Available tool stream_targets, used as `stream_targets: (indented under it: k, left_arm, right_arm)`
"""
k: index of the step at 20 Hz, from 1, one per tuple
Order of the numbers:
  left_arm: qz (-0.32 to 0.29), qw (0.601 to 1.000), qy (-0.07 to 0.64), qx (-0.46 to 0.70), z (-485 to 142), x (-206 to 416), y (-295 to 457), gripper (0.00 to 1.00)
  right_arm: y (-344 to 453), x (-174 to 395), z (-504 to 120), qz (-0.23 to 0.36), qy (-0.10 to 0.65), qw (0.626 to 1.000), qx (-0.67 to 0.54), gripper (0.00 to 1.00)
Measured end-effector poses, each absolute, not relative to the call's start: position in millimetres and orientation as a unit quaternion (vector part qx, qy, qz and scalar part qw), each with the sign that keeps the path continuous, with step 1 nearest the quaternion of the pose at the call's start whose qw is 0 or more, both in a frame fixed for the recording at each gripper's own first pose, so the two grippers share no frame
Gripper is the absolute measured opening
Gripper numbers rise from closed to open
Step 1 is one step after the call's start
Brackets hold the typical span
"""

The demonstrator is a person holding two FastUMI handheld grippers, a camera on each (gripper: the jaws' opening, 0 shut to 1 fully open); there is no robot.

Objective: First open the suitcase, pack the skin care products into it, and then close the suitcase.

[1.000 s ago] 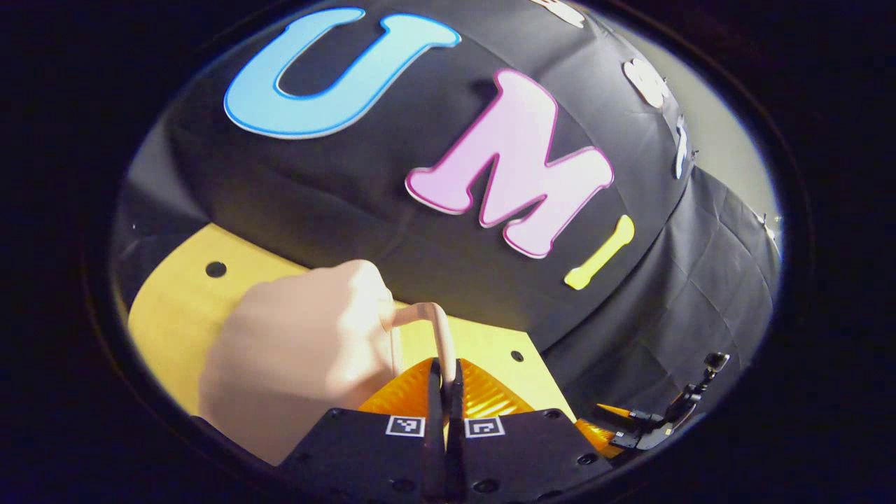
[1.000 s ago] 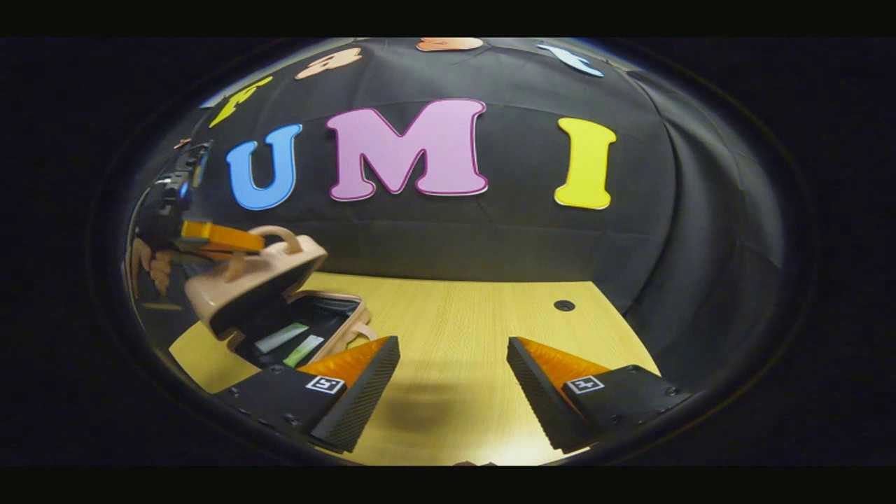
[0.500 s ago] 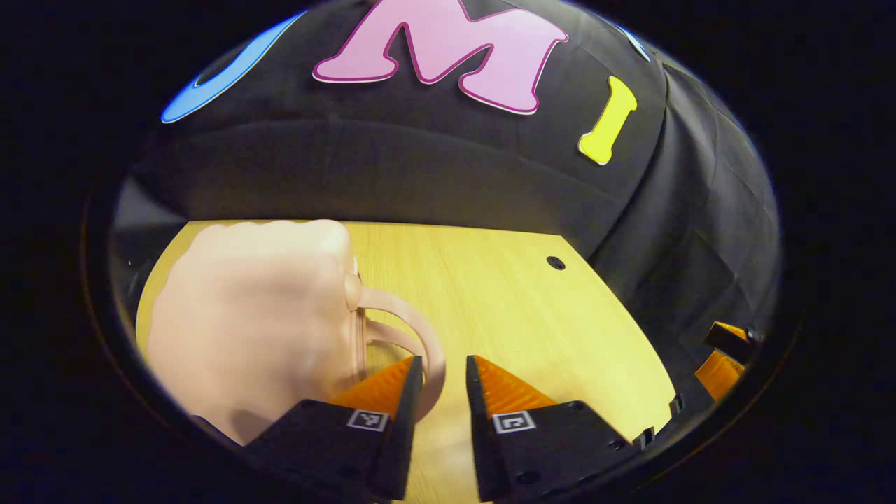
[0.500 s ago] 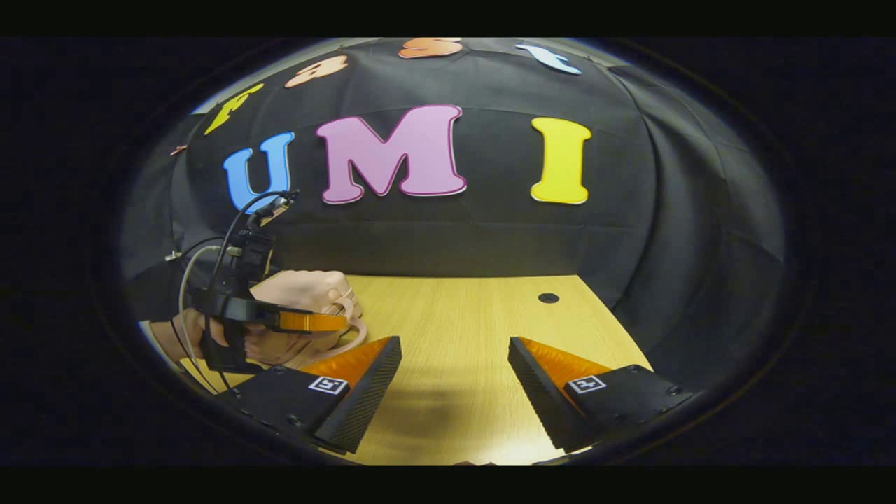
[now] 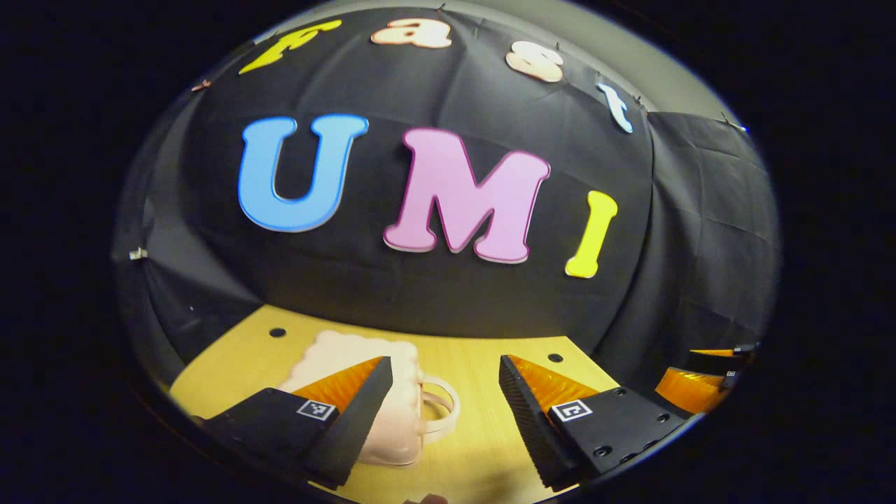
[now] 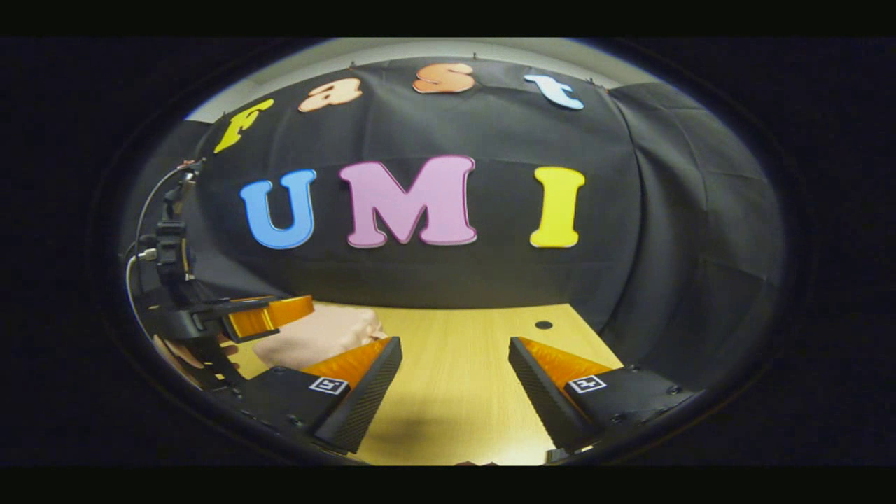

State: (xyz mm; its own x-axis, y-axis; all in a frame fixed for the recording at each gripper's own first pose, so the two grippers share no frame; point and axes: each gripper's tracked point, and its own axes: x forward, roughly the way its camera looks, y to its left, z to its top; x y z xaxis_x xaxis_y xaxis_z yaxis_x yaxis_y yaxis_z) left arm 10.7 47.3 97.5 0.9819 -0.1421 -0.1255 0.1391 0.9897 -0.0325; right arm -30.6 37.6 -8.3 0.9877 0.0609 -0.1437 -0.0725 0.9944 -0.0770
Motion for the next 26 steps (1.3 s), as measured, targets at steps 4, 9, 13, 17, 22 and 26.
stream_targets:
  k: [4,9,13,17,22,26]
  left_arm:
    - [-0.043,0.999,-0.002,0.016,164.0,-58.1,79.5,0.96]
    - [-0.038,0.999,-0.014,0.031,175.1,-120.5,103.9,0.92]
    - [-0.036,0.999,0.008,0.015,157.2,-136.7,112.3,0.96]
    - [-0.032,0.999,0.0,0.025,166.8,-143.6,126.1,0.96]
    - [-0.032,0.999,-0.01,0.035,173.1,-141.8,128.2,0.96]
    - [-0.029,0.998,-0.011,0.05,169.2,-147.0,133.0,0.96]
  right_arm:
    - [65.3,-77.9,38.6,0.034,0.027,0.998,-0.036,0.97]
    - [82.3,-134.5,53.4,0.032,0.012,0.998,-0.045,0.97]
    - [78.0,-155.4,55.6,0.017,0.009,0.999,-0.049,0.96]
    - [76.8,-164.0,59.4,0.007,0.008,0.999,-0.042,0.97]
    - [79.8,-170.9,71.4,0.001,-0.009,0.999,-0.046,0.97]
    - [86.2,-171.4,66.6,0.004,-0.008,0.999,-0.044,0.97]
